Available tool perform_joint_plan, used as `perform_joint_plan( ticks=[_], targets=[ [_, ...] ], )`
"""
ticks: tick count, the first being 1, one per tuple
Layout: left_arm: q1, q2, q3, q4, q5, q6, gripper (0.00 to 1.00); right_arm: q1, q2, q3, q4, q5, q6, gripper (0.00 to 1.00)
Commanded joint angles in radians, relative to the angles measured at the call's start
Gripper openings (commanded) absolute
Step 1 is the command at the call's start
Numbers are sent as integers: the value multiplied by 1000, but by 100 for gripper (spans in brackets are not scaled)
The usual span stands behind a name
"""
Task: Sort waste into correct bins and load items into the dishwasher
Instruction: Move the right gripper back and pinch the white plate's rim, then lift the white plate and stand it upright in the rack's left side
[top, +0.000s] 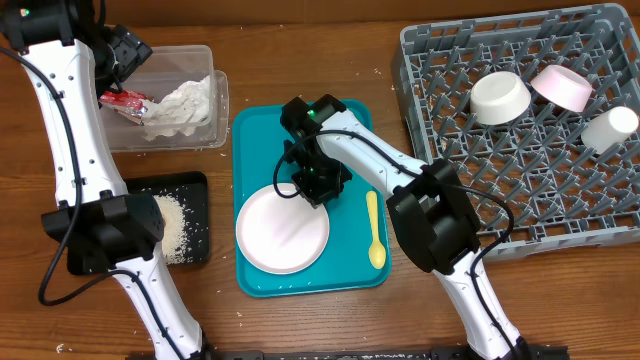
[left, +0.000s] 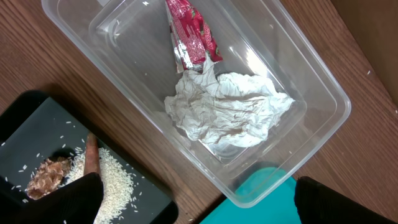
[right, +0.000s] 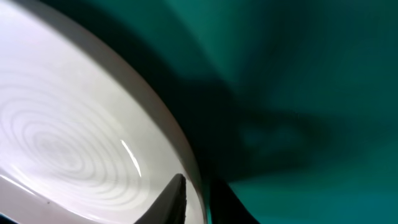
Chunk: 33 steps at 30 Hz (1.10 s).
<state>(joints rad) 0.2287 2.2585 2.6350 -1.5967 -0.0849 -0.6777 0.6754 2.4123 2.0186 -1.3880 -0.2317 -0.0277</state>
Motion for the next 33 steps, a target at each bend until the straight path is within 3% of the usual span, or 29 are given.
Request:
perform_joint_plan(
  ticks=[1, 3, 9, 17, 25, 28, 33],
  targets=[
    [-8, 6, -4, 1, 4, -3, 100, -2, 14, -3, -1, -6, 10, 9],
    [-8, 6, -4, 1, 4, -3, 100, -2, 14, -2, -4, -6, 14, 4],
    [-8, 6, -4, 1, 4, -2, 100, -36, 13, 110, -87, -6, 24, 4],
    [-8, 6, -4, 1, 4, -2, 100, -200, 11, 511, -306, 183, 83, 4],
    [-8, 6, -4, 1, 4, -2, 100, -457, -44, 727, -305, 397, 183, 4],
    [-8, 6, -4, 1, 4, -2, 100, -544, -44, 737, -272, 599, 286, 4],
    [-8, 6, -4, 1, 4, -2, 100, -603, -43, 734, -210, 661, 291, 4]
  ],
)
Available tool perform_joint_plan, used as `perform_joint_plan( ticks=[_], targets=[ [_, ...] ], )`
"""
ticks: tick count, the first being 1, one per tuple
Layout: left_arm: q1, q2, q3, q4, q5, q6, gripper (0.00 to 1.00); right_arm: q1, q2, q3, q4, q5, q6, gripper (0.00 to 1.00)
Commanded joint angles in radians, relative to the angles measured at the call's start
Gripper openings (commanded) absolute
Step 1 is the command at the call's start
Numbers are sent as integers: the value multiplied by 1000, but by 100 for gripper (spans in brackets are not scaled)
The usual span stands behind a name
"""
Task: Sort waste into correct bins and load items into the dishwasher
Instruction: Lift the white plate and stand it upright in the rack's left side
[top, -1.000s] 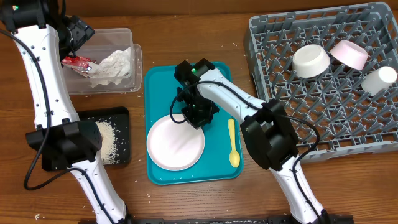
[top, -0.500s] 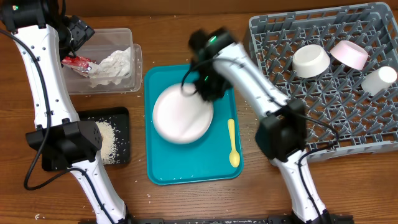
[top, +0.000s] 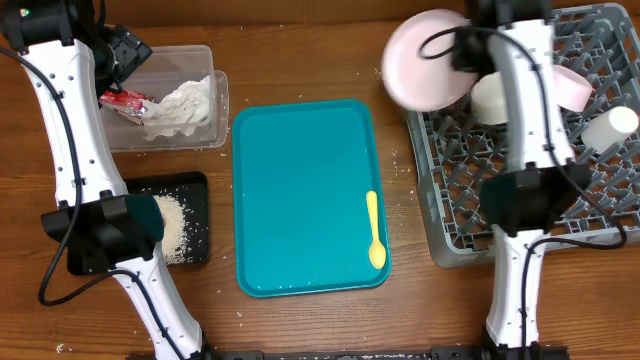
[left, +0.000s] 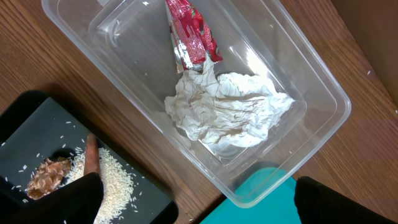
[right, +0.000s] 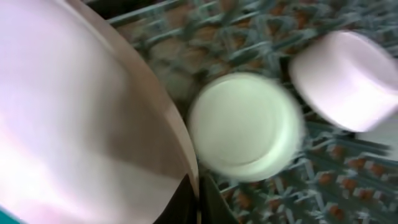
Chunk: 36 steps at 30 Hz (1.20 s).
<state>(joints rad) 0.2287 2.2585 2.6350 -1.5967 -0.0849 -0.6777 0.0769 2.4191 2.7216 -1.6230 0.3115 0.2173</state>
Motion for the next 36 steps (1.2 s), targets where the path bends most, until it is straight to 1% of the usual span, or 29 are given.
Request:
perform_joint_plan(
  ticks=[1, 5, 7, 17, 24, 25, 27, 30, 31, 32, 33, 34, 35, 36],
  targets=[
    [-8, 6, -4, 1, 4, -2, 100, -10, -50, 31, 37, 137, 47, 4],
    [-8, 6, -4, 1, 4, -2, 100, -15, -50, 31, 82, 235, 50, 4],
    [-8, 6, -4, 1, 4, -2, 100, -15, -50, 31, 96, 253, 49, 4],
    [-8, 6, -4, 1, 4, -2, 100, 27, -50, 26, 28, 243, 51, 4],
    [-8, 6, -4, 1, 4, -3, 100, 73, -50, 27, 16, 187, 53, 4],
    [-8, 6, -4, 1, 4, -2, 100, 77, -50, 27, 13, 179, 53, 4],
    [-8, 6, -4, 1, 4, -2, 100, 88, -50, 27, 10, 177, 53, 8],
    [-8, 6, -4, 1, 4, -2, 100, 99, -50, 27, 13, 177, 48, 9],
    [-8, 6, -4, 1, 4, -2, 100, 103, -50, 27, 12, 177, 48, 11],
    [-8, 6, -4, 1, 4, -2, 100, 106, -50, 27, 8, 176, 49, 18],
    [-8, 6, -4, 1, 4, -2, 100, 109, -50, 28, 4, 176, 49, 29],
    [-8, 6, -4, 1, 4, -3, 100, 114, -50, 31, -3, 176, 49, 46],
    [-8, 6, -4, 1, 4, -2, 100, 117, -51, 36, -10, 176, 49, 54],
    [-8, 6, -4, 1, 4, -2, 100, 121, -53, 42, -16, 174, 50, 54]
  ],
)
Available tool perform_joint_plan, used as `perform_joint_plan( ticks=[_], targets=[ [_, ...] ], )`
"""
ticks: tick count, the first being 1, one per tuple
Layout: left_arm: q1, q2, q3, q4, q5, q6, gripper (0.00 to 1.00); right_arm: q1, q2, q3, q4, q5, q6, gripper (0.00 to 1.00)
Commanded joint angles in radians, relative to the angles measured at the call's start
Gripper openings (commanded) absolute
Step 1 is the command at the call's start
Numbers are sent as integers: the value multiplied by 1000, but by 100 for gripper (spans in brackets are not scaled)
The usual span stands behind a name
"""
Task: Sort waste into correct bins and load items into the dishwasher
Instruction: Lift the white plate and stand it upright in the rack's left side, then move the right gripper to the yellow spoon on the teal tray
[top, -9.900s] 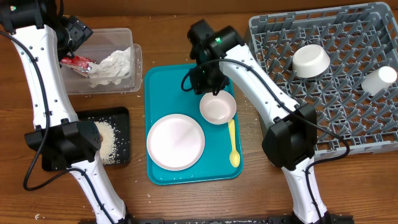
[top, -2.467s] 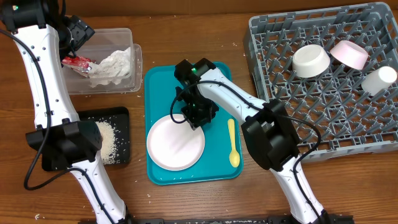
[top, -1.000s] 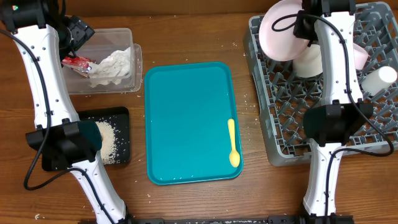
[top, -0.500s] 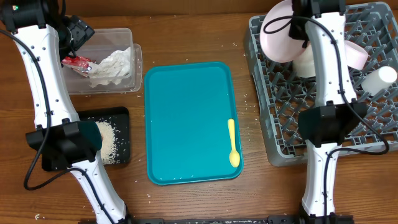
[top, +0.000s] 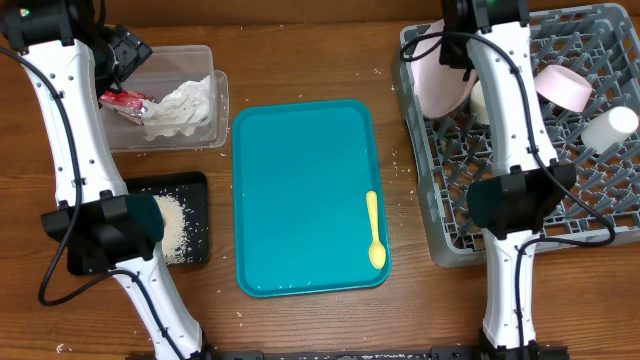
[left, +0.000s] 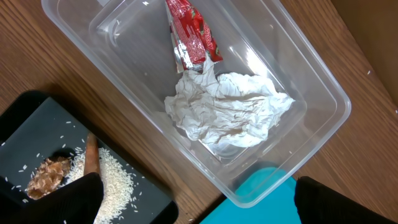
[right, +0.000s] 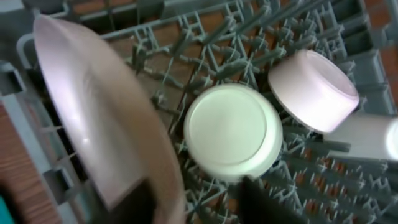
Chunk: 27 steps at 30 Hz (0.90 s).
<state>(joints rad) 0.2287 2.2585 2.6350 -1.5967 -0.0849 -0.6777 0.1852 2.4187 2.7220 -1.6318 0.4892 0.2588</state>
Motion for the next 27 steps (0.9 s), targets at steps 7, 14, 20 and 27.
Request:
perform_joint_plan(
  ticks=[7, 14, 20, 27],
  targets=[
    [-8, 6, -4, 1, 4, -2, 100, 19, -116, 126, -40, -204, 7, 60],
    [-8, 6, -4, 1, 4, -2, 100, 26, -198, 155, -62, -689, -124, 77],
    [-8, 6, -4, 1, 4, -2, 100, 100, -199, 43, -63, -735, -182, 91],
    [-8, 6, -4, 1, 4, -2, 100, 199, -223, -307, -63, -779, -175, 91]
  ],
)
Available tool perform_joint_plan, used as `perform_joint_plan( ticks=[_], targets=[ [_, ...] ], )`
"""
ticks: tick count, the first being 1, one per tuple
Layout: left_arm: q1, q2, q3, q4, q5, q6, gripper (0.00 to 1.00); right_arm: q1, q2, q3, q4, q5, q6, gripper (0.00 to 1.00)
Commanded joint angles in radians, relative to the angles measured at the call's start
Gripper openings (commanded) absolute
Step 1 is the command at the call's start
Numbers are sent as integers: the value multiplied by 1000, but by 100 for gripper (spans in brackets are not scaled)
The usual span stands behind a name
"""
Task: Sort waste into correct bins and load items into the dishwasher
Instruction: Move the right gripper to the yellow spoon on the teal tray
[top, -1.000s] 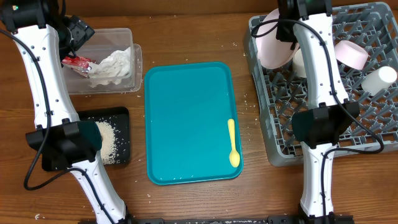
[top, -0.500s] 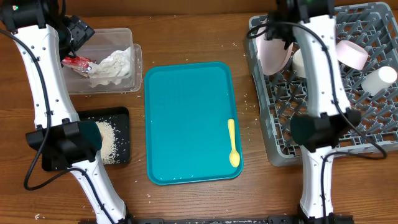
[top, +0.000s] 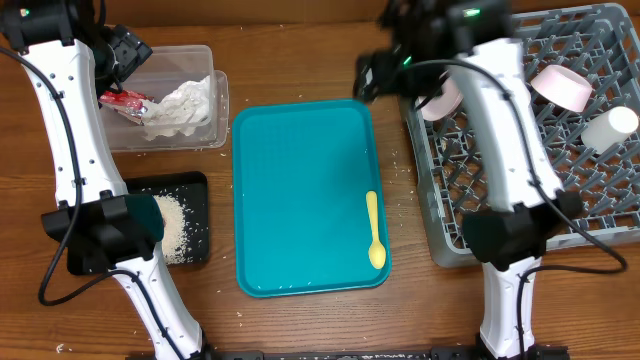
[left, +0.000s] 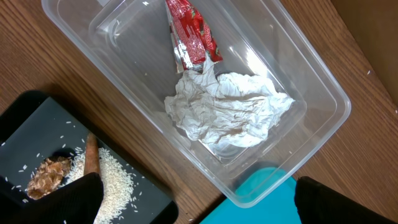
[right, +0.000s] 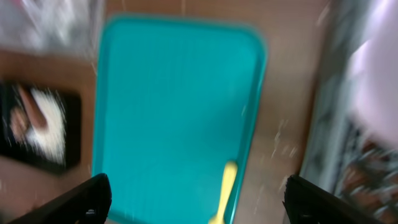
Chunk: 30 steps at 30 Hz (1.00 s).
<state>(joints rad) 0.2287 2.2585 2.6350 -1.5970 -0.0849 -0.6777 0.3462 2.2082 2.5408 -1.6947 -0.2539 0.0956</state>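
Observation:
A yellow spoon (top: 374, 243) lies alone on the teal tray (top: 300, 200), near its right edge; it also shows, blurred, in the right wrist view (right: 224, 186). The pink-white plate (top: 445, 95) stands on edge in the grey dish rack (top: 530, 180), at its left side. My right gripper (top: 372, 75) hovers over the tray's top right corner, open and empty (right: 199, 211). My left gripper (top: 125, 50) hangs open and empty (left: 199, 211) over the clear bin (left: 311, 81), which holds a red wrapper (left: 193, 34) and a crumpled white napkin (left: 227, 112).
A pink bowl (top: 560, 85) and a white cup (top: 610, 125) sit in the rack at the back right. A black tray (top: 170, 235) with rice and brown scraps (left: 50, 174) lies left of the teal tray. The right arm crosses the rack's left part.
My right gripper has left the plate standing in the rack and is now to the left, open over the teal tray's top right corner. The left arm has not moved.
My right gripper was first shut on the plate's rim on the teal tray. Then it held the plate in the air beside the rack. Then the plate stood on edge in the rack with the gripper at it. Now the gripper is away and empty.

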Motion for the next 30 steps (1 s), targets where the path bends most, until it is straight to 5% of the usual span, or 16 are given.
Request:
perform_joint_plan(
  ticks=[1, 11, 30],
  targets=[
    [-8, 6, -4, 1, 4, -2, 100, 51, -19, -170, 0, -36, 2, 93],
    [-8, 6, -4, 1, 4, -2, 100, 177, -37, -515, 0, -39, 95, 91],
    [-8, 6, -4, 1, 4, -2, 100, 211, -37, -864, 135, -44, 194, 86]
  ],
)
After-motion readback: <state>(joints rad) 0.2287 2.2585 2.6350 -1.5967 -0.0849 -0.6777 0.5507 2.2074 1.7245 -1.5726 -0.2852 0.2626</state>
